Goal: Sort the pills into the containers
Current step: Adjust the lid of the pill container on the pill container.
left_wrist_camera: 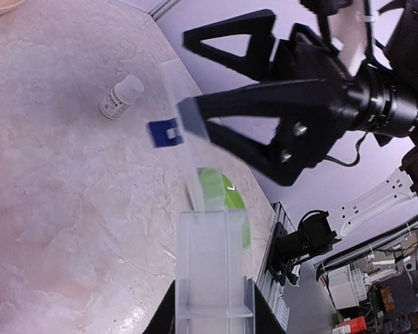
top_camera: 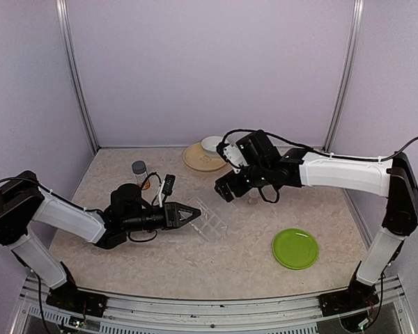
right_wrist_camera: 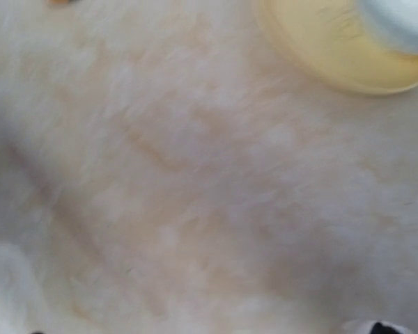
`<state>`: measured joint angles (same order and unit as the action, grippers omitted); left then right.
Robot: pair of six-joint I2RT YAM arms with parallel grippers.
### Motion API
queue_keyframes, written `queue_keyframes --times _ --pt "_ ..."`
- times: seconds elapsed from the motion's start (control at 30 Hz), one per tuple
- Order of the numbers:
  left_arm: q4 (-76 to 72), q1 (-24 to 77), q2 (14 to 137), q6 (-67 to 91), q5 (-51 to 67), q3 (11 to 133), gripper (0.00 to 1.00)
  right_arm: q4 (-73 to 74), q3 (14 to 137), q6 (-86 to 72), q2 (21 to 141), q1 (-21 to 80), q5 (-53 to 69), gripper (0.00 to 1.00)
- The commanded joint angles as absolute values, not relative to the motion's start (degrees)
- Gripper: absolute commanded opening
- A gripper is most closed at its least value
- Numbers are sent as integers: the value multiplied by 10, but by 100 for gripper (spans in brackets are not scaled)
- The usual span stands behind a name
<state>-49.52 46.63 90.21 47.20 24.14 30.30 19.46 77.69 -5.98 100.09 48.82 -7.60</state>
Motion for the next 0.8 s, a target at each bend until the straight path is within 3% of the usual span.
queue_keyframes --times 0.0,0.77 --pt "-560 467 925 509 191 293 22 182 760 -98 924 472 -135 100" --pt "-584 483 1041 648 -42 330 27 149 618 -150 779 461 -188 100"
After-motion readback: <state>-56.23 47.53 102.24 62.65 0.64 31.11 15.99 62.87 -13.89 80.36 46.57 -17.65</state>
